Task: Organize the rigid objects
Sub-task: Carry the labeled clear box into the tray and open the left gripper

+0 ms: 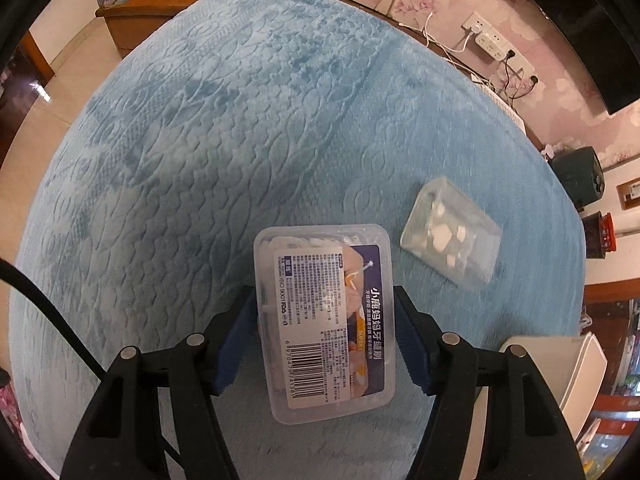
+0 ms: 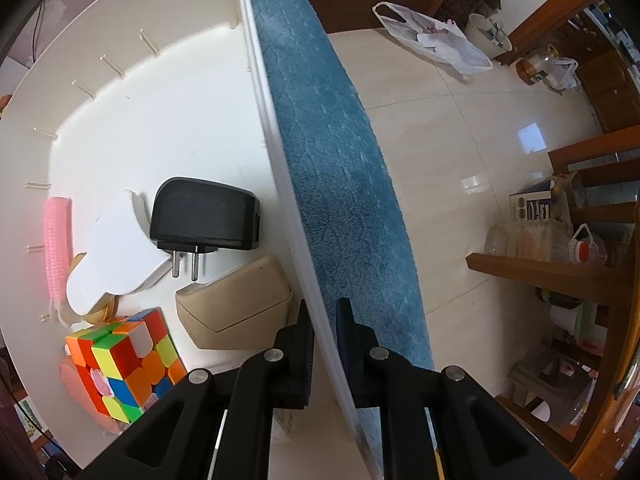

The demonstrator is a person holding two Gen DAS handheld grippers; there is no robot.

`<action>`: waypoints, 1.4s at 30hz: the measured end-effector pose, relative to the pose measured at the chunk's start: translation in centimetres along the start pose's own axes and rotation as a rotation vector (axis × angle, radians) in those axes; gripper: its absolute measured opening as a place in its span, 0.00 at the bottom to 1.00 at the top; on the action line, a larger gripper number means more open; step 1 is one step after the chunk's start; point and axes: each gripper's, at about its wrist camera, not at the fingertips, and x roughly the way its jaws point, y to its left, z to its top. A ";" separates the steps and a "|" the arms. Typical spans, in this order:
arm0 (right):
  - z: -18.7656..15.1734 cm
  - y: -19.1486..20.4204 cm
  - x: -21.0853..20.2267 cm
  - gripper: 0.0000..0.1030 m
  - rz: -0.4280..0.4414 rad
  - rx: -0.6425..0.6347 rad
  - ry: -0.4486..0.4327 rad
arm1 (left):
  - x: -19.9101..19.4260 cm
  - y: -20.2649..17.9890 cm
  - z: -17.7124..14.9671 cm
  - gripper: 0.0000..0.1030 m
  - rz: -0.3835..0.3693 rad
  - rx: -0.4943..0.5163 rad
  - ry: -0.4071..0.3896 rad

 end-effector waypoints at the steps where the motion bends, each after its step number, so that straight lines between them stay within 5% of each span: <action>1: 0.0 0.0 0.0 0.12 0.002 -0.004 -0.002 | -0.1 0.1 -0.4 0.67 0.001 0.003 0.003; 14: -0.1 0.1 -0.1 0.12 0.048 -0.073 -0.005 | -2.6 0.8 -3.8 0.67 -0.020 -0.043 0.002; 35: -0.4 0.8 -0.3 0.12 0.077 -0.279 -0.003 | -13.1 -3.5 -7.4 0.67 -0.176 0.040 -0.418; 42: -0.7 0.7 -0.4 0.12 0.100 -0.337 -0.011 | -15.2 -6.7 -9.1 0.67 -0.195 0.108 -0.467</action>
